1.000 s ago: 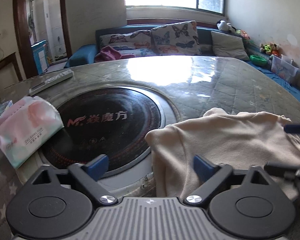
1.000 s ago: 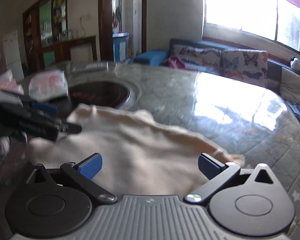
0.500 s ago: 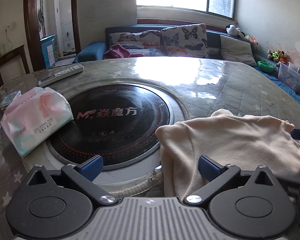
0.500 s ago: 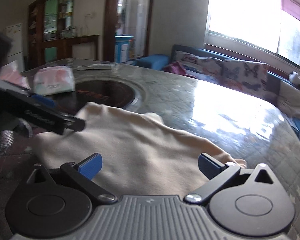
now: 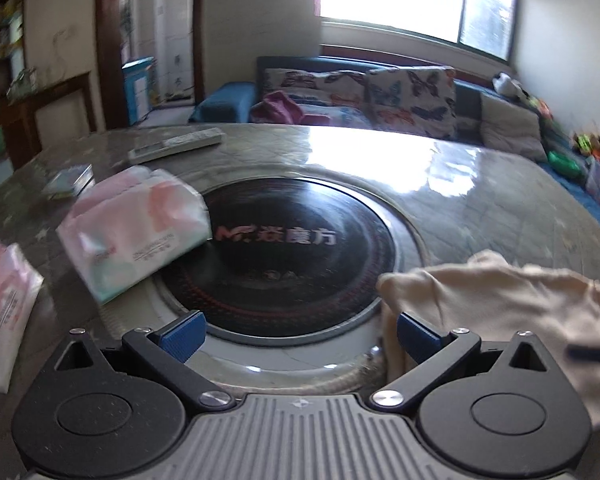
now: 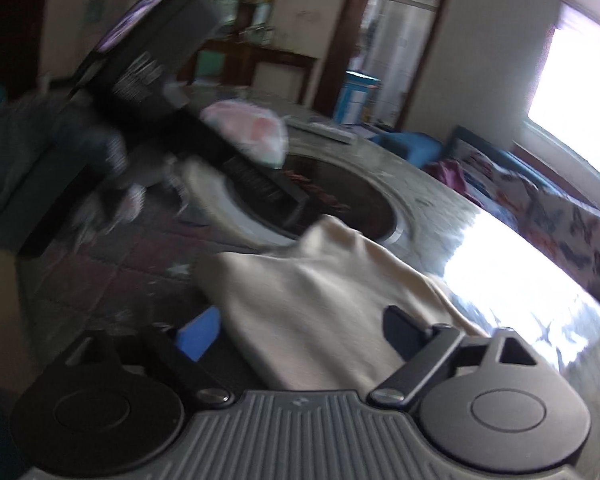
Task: Fold clothes
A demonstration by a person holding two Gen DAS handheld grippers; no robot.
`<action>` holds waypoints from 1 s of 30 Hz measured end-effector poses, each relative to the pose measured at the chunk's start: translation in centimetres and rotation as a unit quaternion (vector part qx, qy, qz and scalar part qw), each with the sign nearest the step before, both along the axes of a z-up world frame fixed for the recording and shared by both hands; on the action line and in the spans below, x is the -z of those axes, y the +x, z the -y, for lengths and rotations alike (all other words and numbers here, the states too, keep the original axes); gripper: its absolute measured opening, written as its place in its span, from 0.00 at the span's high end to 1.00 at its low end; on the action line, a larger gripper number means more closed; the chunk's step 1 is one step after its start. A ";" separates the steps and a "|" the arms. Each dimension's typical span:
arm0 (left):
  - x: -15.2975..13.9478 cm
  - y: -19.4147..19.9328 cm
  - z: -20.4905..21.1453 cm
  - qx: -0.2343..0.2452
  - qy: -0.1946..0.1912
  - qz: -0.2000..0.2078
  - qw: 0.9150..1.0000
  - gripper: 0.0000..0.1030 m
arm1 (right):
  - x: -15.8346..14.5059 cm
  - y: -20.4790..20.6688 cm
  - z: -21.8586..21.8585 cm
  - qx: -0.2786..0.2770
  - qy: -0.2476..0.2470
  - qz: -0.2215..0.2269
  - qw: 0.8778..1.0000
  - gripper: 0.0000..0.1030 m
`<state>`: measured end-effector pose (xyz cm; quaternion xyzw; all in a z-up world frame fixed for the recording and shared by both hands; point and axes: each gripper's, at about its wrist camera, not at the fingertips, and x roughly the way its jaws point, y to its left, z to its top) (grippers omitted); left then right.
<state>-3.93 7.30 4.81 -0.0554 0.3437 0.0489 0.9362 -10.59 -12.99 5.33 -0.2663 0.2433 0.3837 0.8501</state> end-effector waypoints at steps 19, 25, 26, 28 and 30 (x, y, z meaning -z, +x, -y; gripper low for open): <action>0.0 0.5 -1.0 0.006 -0.178 -0.039 0.983 0.01 | -1.1 0.9 -1.3 -0.016 0.053 -0.045 0.997 0.94; 0.6 1.6 0.1 0.021 -0.213 -0.055 0.975 0.08 | -2.8 1.0 1.4 -0.008 0.099 -0.072 0.992 0.94; 0.7 1.7 0.3 0.024 -0.219 -0.057 0.974 0.13 | -2.8 0.9 1.8 -0.009 0.103 -0.076 0.992 0.94; 0.9 2.1 0.6 0.028 -0.231 -0.062 0.971 0.20 | -2.8 0.7 2.3 -0.012 0.106 -0.080 0.991 0.94; 1.2 2.3 0.9 0.036 -0.241 -0.066 0.968 0.53 | -2.6 0.4 2.9 -0.017 0.112 -0.086 0.990 0.94</action>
